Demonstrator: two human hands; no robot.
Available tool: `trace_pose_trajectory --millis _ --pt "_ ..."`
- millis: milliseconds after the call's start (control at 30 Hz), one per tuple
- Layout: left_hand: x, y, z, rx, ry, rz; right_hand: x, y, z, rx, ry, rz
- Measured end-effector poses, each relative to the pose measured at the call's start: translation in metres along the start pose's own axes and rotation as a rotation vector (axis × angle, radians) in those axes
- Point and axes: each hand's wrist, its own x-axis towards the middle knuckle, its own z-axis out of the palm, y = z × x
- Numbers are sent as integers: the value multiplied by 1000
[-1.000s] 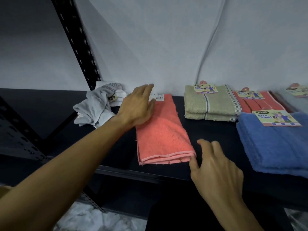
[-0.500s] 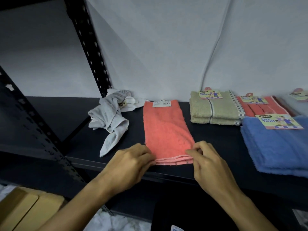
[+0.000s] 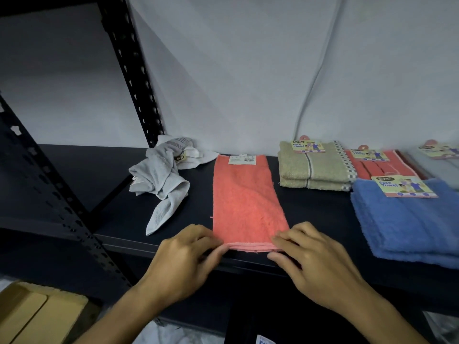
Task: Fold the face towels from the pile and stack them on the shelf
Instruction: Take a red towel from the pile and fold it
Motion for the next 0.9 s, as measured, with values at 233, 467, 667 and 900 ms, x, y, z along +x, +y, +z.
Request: trace_pose_trajectory --millis 233,467,667,900 --pt "76 -2 14 10 -317 -349 72 10 10 156 -110 237" --pt "97 -8 46 170 -678 -332 91 20 42 107 -527 216" --pt "91 -14 41 248 -728 -330 89 19 42 24 -614 300" --pt "100 -14 36 230 -597 -313 107 14 21 -123 -569 254"
